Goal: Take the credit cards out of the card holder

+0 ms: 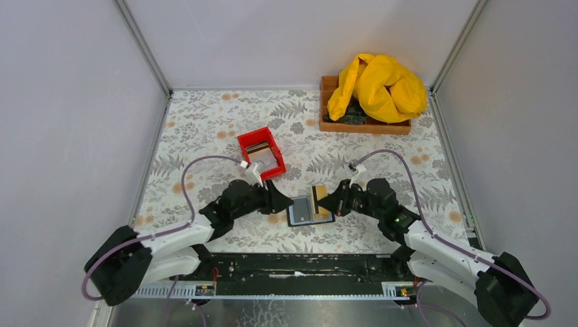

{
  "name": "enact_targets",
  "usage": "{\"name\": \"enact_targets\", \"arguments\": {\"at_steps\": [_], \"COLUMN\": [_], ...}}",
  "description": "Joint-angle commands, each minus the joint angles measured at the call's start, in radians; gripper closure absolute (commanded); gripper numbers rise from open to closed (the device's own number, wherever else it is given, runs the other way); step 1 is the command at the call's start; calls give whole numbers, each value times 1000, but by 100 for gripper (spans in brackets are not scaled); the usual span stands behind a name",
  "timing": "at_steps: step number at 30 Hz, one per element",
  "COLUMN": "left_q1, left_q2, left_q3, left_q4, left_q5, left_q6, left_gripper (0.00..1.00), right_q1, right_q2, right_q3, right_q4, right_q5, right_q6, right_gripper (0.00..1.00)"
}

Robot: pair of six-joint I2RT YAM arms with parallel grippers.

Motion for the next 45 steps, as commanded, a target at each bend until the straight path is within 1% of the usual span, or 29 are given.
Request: {"name": "enact_targets", "arguments": {"at_steps": [1,3,6,10,13,17,20,24,26,33,37,38,41,42,45], "left_q1": [-7,-7,-7,-8,-12,-20,-27,-44,-56,-86,-93,-95,-100,-102,-110], "left_q2": [-160,-198,-218,-257,-276,-256,-222,-167,-154,-132,-109,-102,-79,-75,-70], "left_q3": [34,36,33,-5,-9,36,76,116,126,156,160,164,172,171,166], "left_q4": [-53,-23,38,156,192,194,179,166,168,141,137,137,135,135,129], "left_q5": [-1,60,145,190,217,293,362,413,408,407,406,409,406,404,403], "left_q6": [78,90,87,59,53,77,107,129,136,163,166,166,166,166,169], "left_gripper": [44,40,40,41,41,41,41,41,42,48,49,50,64,66,66], "right_q1": [-4,-5,-4,-4,-4,3,30,81,87,111,138,144,156,158,160], "right_q2": [-121,-148,-178,-198,-190,-157,-151,-191,-197,-163,-137,-127,-105,-100,-105], "right_q3": [-31,-58,-92,-127,-156,-166,-170,-148,-143,-166,-162,-162,-165,-165,-160], "right_q4": [40,114,214,333,432,445,440,324,312,392,411,416,442,445,441], "right_q5": [-105,-161,-238,-290,-332,-382,-396,-350,-348,-343,-333,-329,-321,-321,-322], "right_q6": [43,91,153,238,303,330,329,279,275,300,294,292,292,293,287], "right_gripper": [100,100,100,100,100,100,100,100,100,100,100,100,100,100,100]}}
